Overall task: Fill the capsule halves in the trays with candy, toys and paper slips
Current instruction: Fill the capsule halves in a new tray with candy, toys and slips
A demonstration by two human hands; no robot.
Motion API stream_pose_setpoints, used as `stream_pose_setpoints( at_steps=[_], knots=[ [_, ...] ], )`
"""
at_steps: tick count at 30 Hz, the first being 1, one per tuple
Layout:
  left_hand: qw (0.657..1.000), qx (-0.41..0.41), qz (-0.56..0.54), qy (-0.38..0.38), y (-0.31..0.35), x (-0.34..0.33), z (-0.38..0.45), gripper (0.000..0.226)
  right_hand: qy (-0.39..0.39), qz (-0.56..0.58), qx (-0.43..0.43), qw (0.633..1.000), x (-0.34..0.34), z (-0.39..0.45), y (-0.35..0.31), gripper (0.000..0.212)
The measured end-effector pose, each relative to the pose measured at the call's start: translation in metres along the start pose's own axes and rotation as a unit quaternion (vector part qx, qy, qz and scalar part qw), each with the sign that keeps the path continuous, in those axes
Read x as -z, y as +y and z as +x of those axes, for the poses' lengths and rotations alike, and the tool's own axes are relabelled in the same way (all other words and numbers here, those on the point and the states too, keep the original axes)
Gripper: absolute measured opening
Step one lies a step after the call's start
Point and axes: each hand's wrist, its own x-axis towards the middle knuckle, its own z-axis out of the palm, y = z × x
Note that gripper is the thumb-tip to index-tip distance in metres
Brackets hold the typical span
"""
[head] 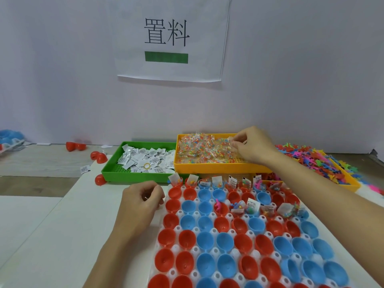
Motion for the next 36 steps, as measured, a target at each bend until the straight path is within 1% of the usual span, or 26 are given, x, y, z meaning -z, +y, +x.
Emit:
stream_pose_setpoints(
  at_steps=[2,4,9,12,14,16,18,19,21,23,25,27,29,33,36],
  knots=[
    [1.000,0.003,-0.004,0.001,0.000,0.000,0.000,0.026,0.035,0.065,-0.003,0.997,0.003,-0.004,0.001,0.018],
    [1.000,0.008,-0.006,0.001,0.000,0.001,0.000,0.026,0.038,0.138,-0.016,0.990,0.006,-0.010,0.001,0.018],
    [1.000,0.015,-0.006,0.004,0.001,0.002,0.000,0.026,0.000,0.241,-0.023,0.970,0.010,-0.027,-0.002,0.013],
    [1.000,0.017,-0.022,0.015,0.000,0.003,0.001,0.025,-0.029,0.281,0.006,0.959,0.011,-0.039,-0.012,0.008],
    [0.999,0.017,-0.034,0.023,-0.001,0.004,0.004,0.029,-0.057,0.303,0.033,0.951,0.009,-0.047,-0.024,0.007],
    [0.997,0.021,-0.067,0.029,0.000,0.004,0.006,0.035,-0.084,0.317,0.061,0.943,0.006,-0.054,-0.036,0.010],
    [0.988,0.037,-0.148,0.035,0.003,0.001,0.008,0.037,-0.120,0.323,0.084,0.935,0.003,-0.061,-0.048,0.015],
    [0.977,0.054,-0.202,0.033,0.006,-0.001,0.009,0.036,-0.141,0.325,0.091,0.931,0.001,-0.064,-0.053,0.017],
    [0.948,0.092,-0.303,0.006,0.014,-0.005,0.011,0.029,-0.175,0.330,0.102,0.922,-0.004,-0.070,-0.063,0.019],
    [0.925,0.117,-0.360,-0.036,0.020,-0.009,0.012,0.025,-0.190,0.313,0.120,0.923,-0.008,-0.074,-0.070,0.018],
    [0.919,0.110,-0.371,-0.068,0.022,-0.010,0.011,0.028,-0.197,0.282,0.141,0.928,-0.012,-0.076,-0.076,0.019],
    [0.928,0.090,-0.354,-0.078,0.021,-0.008,0.010,0.028,-0.191,0.269,0.155,0.931,-0.014,-0.078,-0.080,0.019],
    [0.932,0.078,-0.343,-0.081,0.020,-0.006,0.011,0.028,-0.175,0.279,0.158,0.931,-0.016,-0.079,-0.081,0.017],
    [0.918,0.084,-0.377,-0.087,0.019,-0.004,0.012,0.046,-0.160,0.286,0.160,0.931,-0.017,-0.080,-0.083,0.015],
    [0.922,0.073,-0.371,-0.084,0.021,-0.006,0.012,0.050,-0.160,0.286,0.157,0.932,-0.016,-0.082,-0.083,0.014]
  ],
)
